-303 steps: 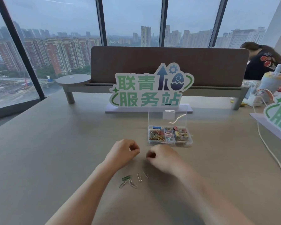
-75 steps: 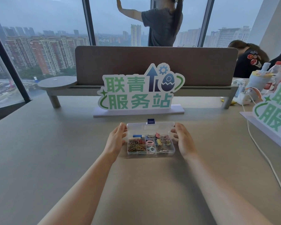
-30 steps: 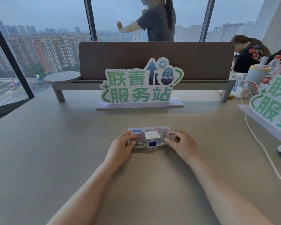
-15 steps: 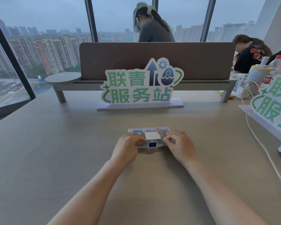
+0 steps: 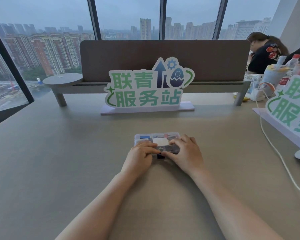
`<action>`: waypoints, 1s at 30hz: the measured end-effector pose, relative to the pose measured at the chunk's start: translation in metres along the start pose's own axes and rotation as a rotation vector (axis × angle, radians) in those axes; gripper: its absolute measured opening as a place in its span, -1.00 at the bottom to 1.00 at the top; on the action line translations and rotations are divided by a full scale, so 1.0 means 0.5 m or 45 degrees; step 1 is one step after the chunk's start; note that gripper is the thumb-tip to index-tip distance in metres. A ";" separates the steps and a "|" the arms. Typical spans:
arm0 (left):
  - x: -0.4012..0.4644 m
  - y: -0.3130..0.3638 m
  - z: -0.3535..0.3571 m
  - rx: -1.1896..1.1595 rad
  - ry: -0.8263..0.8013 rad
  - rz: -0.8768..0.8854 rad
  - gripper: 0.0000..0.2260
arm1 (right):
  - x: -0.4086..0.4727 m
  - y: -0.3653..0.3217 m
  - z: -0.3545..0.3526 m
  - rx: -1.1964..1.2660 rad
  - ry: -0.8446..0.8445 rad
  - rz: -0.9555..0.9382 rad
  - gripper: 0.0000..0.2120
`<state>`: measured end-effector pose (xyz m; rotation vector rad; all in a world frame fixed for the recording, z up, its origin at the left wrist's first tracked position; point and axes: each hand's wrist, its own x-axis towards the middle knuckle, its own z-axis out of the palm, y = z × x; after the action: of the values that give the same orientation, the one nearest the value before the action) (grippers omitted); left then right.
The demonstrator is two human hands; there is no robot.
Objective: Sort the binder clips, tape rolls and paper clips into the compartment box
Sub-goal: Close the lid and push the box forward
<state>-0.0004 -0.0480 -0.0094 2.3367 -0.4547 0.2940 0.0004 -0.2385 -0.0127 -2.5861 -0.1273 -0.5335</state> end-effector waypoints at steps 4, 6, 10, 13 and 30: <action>-0.002 0.003 0.004 -0.012 0.071 0.020 -0.84 | -0.003 -0.004 0.000 -0.023 -0.008 -0.016 -0.42; 0.000 0.001 0.005 -0.001 0.067 0.020 -0.88 | -0.004 -0.005 0.001 -0.022 -0.006 -0.013 -0.43; 0.003 -0.005 0.009 0.019 0.052 0.016 -0.81 | -0.005 -0.003 0.004 -0.004 -0.013 -0.015 -0.44; 0.006 -0.005 0.013 0.042 0.056 0.018 -0.79 | -0.006 -0.002 0.006 0.013 -0.021 -0.020 -0.44; 0.005 -0.007 0.026 0.112 0.108 0.099 -0.84 | -0.013 -0.009 0.012 -0.026 0.012 -0.053 -0.46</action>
<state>0.0042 -0.0554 -0.0200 2.3850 -0.5010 0.4572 -0.0043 -0.2317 -0.0179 -2.6058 -0.1738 -0.5652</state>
